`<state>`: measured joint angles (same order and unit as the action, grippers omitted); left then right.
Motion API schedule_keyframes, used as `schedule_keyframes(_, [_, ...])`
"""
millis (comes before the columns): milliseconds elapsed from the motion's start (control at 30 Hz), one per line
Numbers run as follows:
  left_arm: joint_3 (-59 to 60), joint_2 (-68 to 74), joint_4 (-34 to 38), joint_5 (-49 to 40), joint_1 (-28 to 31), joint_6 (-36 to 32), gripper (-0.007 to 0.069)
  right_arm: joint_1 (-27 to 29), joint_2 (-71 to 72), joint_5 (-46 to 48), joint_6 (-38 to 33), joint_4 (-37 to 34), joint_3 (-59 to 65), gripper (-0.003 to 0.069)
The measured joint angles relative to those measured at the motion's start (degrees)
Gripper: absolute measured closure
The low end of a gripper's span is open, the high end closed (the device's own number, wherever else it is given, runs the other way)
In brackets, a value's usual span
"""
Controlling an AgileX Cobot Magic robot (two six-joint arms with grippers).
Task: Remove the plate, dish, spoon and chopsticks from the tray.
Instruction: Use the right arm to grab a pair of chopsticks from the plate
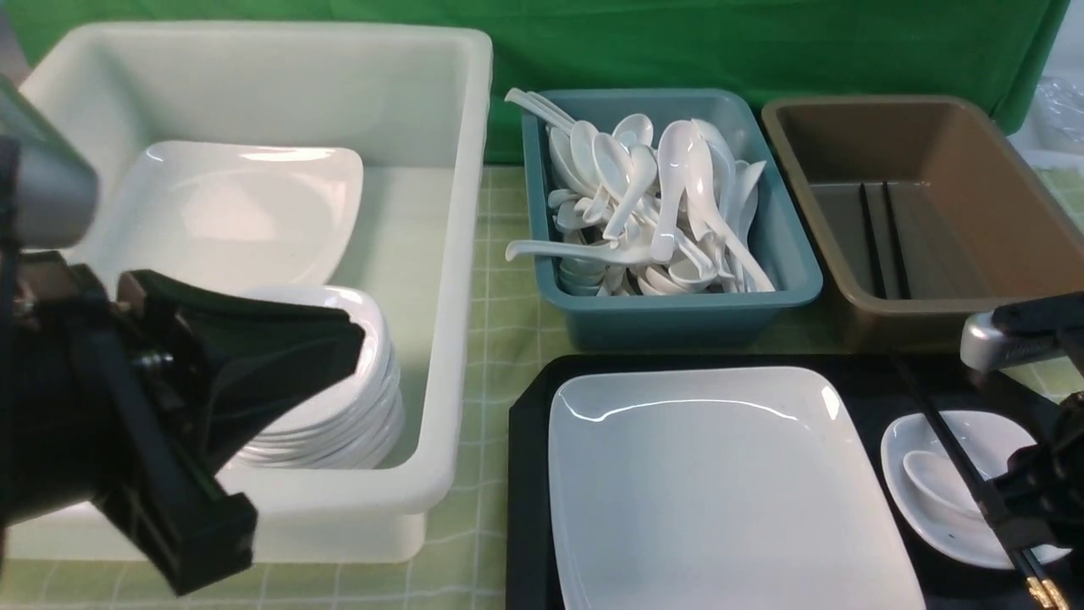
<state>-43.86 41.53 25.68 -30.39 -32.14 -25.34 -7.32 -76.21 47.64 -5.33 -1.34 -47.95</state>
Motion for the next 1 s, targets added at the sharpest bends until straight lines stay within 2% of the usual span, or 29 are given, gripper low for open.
schedule_keyframes(100, [0.0,-1.4,-0.18,-1.1,0.0,0.0,0.0603,3.32,-3.69,-1.83,-0.47,0.0,-0.69,0.0293])
schedule_keyframes(133, [0.0,-2.02,-0.47,-1.69,0.0,0.0,0.0603,4.57,-5.55,-2.81,-0.52,0.0,-0.75,0.0236])
schedule_keyframes(200, [0.0,-2.26,-0.88,-1.92,0.0,-0.04,0.0603,5.24,-7.27,-3.7,-0.59,0.0,-0.75,0.0204])
schedule_keyframes(567, [0.0,-2.32,-1.6,-1.96,0.0,-0.24,0.0603,5.44,-14.21,-6.97,-0.92,-0.47,-0.89,0.0219])
schedule_keyframes(733, [0.0,-2.32,-1.65,-1.96,0.0,-0.24,0.0603,5.44,-15.49,-7.24,-1.72,-0.47,-0.89,0.0332])
schedule_keyframes(800, [0.0,-2.32,-1.65,-1.96,0.0,-0.24,0.0603,5.44,-15.85,-7.19,-1.95,-0.47,-0.89,0.041])
schedule_keyframes(867, [0.0,-2.32,-1.65,-1.96,0.0,-0.24,0.0603,5.44,-15.85,-7.04,-2.32,-0.47,-0.89,0.0443])
schedule_keyframes(900, [0.0,-2.32,-1.65,-1.96,0.0,-0.24,0.0603,5.44,-15.85,-6.73,-3.46,-0.47,-0.89,0.0488])
schedule_keyframes(1000, [0.0,-2.32,-1.65,-1.96,0.0,-0.24,0.0603,4.95,-15.0,-5.55,-6.16,-0.47,-0.89,0.0509])
